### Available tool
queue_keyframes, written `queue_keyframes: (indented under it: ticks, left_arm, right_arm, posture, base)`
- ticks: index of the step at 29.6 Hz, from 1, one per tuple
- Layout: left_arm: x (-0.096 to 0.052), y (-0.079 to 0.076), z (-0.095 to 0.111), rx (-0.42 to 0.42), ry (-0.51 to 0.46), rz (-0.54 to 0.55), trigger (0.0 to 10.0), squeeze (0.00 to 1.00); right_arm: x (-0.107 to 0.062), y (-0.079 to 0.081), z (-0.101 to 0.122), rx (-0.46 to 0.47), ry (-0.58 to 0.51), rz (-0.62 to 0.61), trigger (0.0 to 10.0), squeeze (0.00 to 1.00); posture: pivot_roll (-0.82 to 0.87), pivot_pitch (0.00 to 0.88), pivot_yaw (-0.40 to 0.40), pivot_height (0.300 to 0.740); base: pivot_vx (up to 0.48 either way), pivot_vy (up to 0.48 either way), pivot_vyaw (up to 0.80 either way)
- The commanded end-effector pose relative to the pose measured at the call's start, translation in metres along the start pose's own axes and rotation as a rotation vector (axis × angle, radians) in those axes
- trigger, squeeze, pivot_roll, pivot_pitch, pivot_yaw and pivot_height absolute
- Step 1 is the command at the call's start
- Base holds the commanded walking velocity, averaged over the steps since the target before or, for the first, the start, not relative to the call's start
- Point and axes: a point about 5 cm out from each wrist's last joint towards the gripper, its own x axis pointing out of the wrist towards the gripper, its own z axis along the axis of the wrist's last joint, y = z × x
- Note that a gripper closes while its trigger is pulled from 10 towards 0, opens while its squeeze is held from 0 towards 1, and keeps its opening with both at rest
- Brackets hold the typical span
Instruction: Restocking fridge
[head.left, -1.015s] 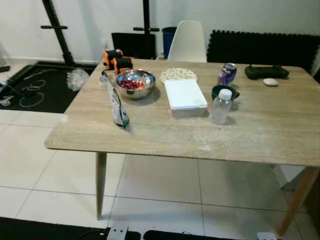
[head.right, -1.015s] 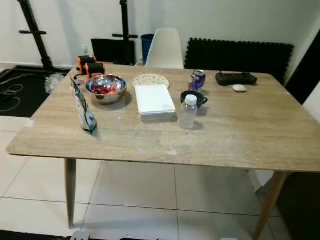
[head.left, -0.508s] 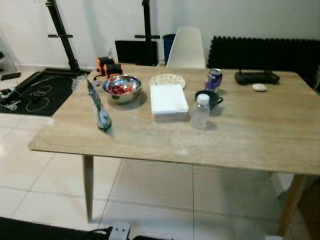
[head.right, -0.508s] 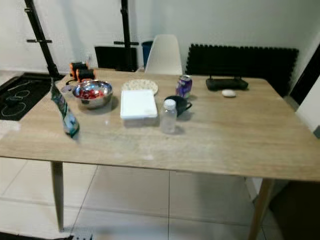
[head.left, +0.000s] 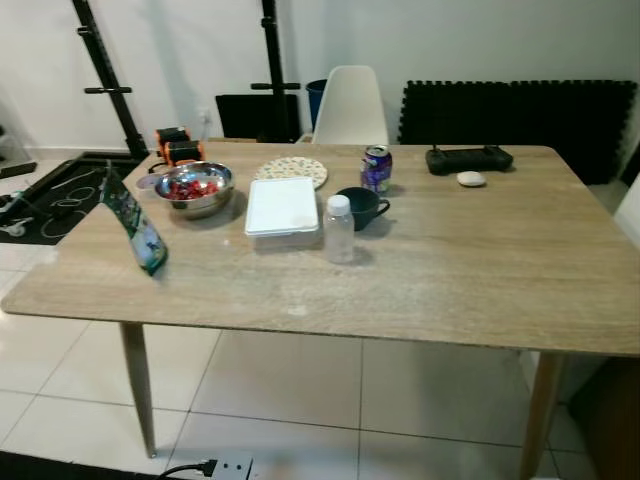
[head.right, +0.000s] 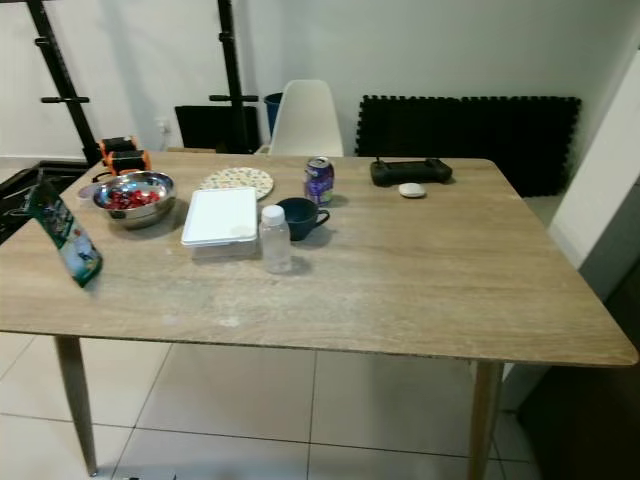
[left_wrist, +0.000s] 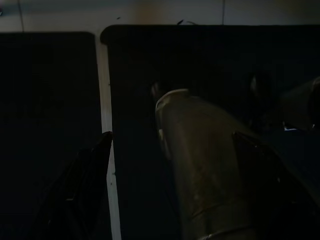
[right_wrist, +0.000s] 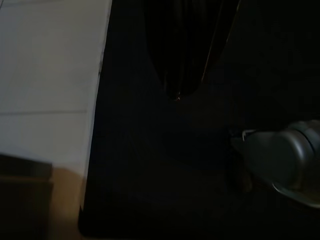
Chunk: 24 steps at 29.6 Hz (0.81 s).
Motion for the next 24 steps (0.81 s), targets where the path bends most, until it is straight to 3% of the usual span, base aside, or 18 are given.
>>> queue_keyframes:
  ticks: [1,5,6,7,8,10,13,14,15,17,18,20,23,24]
  left_arm:
    - [-0.001,0.005,-0.004,0.000,0.014,0.018,10.0,0.00]
    - [-0.005,0.031,0.010,-0.124,-0.068,0.164,10.0,0.00]
    - [-0.005,0.031,0.010,-0.124,-0.068,0.164,10.0,0.00]
    - [-0.009,0.045,0.016,-0.181,-0.097,0.244,10.0,0.00]
    - [-0.009,0.045,0.016,-0.181,-0.097,0.244,10.0,0.00]
    - [-0.016,0.068,0.024,-0.301,-0.152,0.357,10.0,0.00]
    - [-0.020,0.079,0.028,-0.371,-0.185,0.410,10.0,0.00]
    - [-0.031,0.103,0.040,-0.476,-0.261,0.514,10.0,0.36]
    - [-0.040,0.120,0.048,-0.546,-0.314,0.583,10.0,0.36]
    - [-0.040,0.120,0.048,-0.546,-0.314,0.583,10.0,0.36]
    - [-0.053,0.142,0.061,-0.619,-0.393,0.677,10.0,1.00]
    - [-0.085,0.180,0.096,-0.707,-0.567,0.825,10.0,1.00]
    - [-0.096,0.189,0.107,-0.724,-0.620,0.864,10.0,1.00]
    - [-0.108,0.198,0.123,-0.733,-0.690,0.901,10.0,1.00]
  right_arm:
    - [0.000,0.003,0.001,-0.006,-0.010,0.014,10.0,0.00]
    - [0.000,-0.001,-0.003,-0.002,-0.007,0.009,10.0,0.00]
    - [0.000,-0.001,-0.003,-0.002,-0.007,0.009,10.0,0.00]
    - [0.000,-0.001,-0.003,-0.001,-0.007,0.009,10.0,0.00]
    - [0.000,-0.001,-0.003,-0.001,-0.007,0.009,10.0,0.00]
    - [0.000,-0.002,-0.003,0.000,-0.007,0.009,10.0,0.00]
    - [0.000,-0.002,-0.003,-0.001,-0.008,0.010,10.0,0.00]
    - [0.000,-0.001,-0.002,-0.001,-0.009,0.011,10.0,0.00]
    - [0.000,-0.001,-0.002,-0.001,-0.011,0.012,10.0,0.00]
    - [0.000,-0.001,-0.002,-0.001,-0.011,0.012,10.0,0.00]
    - [0.000,0.000,-0.001,0.000,-0.013,0.014,10.0,0.00]
    - [0.000,0.001,0.001,0.004,-0.017,0.015,10.0,0.00]
    - [0.000,0.002,0.002,0.005,-0.018,0.016,10.0,0.00]
    - [0.000,0.002,0.002,0.007,-0.019,0.017,10.0,0.00]
  posture:
    - [-0.05,0.000,-0.011,0.740]
    - [-0.05,0.000,-0.011,0.740]
    - [-0.05,0.000,-0.011,0.740]
    - [-0.05,0.000,-0.011,0.740]
    - [-0.05,0.000,-0.011,0.740]
    - [-0.04,0.000,-0.014,0.740]
    - [-0.04,0.000,-0.014,0.740]
    - [-0.04,0.000,-0.015,0.740]
    - [-0.04,0.000,-0.015,0.740]
    - [-0.04,0.000,-0.015,0.740]
    - [-0.04,0.000,-0.015,0.740]
    - [-0.04,0.000,-0.010,0.740]
    - [-0.04,0.000,-0.010,0.740]
    - [-0.04,0.000,-0.005,0.740]
  base:
    - [0.000,0.000,0.00]
    - [0.000,0.000,0.00]
    - [0.000,0.000,0.00]
    - [0.000,0.000,0.00]
    - [0.000,0.000,0.00]
    - [0.000,0.000,0.00]
    - [0.000,0.000,0.00]
    - [0.000,0.000,0.00]
    - [0.000,0.000,0.00]
    - [0.000,0.000,0.00]
    - [0.000,0.000,0.00]
    - [0.000,0.000,0.00]
    - [0.000,0.000,0.00]
    - [0.000,0.000,0.00]
